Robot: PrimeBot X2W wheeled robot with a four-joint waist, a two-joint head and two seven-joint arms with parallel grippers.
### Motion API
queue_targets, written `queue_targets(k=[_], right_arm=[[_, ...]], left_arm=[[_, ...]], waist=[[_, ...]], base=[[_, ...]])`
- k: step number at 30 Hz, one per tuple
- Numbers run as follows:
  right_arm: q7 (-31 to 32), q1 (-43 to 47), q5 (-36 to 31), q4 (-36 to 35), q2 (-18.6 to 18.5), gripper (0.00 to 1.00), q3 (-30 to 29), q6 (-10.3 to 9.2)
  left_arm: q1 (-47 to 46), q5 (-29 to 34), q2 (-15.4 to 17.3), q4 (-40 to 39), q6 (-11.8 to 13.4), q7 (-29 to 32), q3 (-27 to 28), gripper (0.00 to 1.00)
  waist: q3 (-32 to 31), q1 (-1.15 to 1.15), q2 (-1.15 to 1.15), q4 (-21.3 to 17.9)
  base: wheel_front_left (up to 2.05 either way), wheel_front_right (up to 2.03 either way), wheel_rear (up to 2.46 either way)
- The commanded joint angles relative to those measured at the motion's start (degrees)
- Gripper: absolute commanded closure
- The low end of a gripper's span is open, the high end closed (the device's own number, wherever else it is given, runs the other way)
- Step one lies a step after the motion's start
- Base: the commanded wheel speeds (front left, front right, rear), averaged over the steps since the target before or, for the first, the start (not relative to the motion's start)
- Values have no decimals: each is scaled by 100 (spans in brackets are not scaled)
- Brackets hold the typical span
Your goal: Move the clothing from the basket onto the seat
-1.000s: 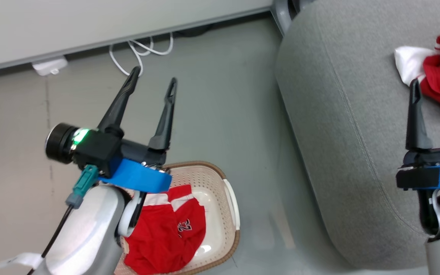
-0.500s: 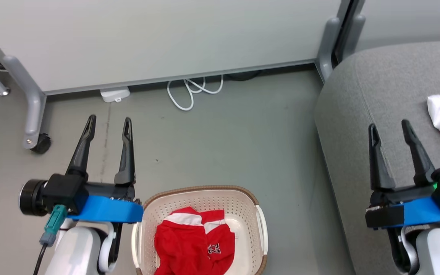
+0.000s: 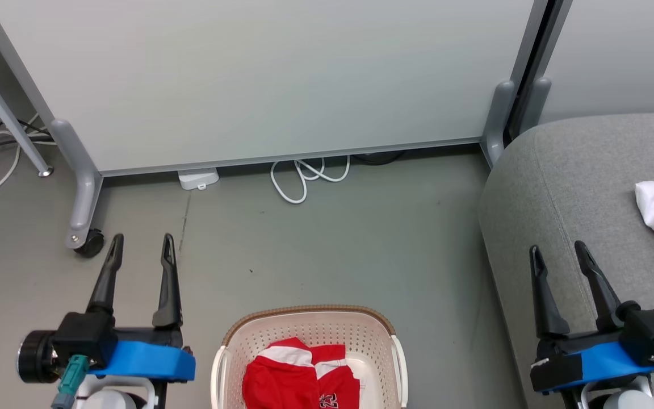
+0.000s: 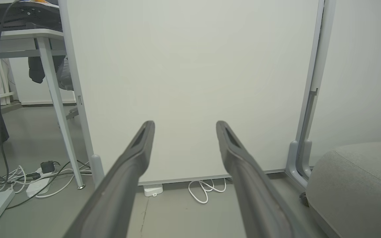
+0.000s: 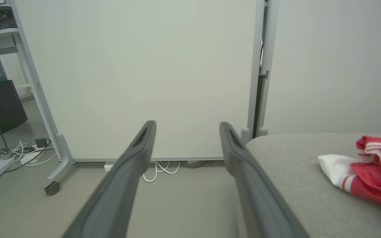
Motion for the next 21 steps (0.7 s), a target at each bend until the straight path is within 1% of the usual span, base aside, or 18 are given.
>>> queue_targets(k=[1,11,21], right_arm=[[1,107,6,20,25,0,4,3],[0,204,28,284,71,0,-4,3],[1,175,19,398,80,0,-3,3]], left_arm=[[69,46,-22,48,-33,-16,21,0],[144,192,-127,279,-172,-16,119,0],[136,303,-183,442,-235,-16,173,0]], waist=[[-48,1,0,14],[-178,1,0,34],[-188,1,0,47]], base=[[0,0,0],[0,0,0],[0,0,0]])
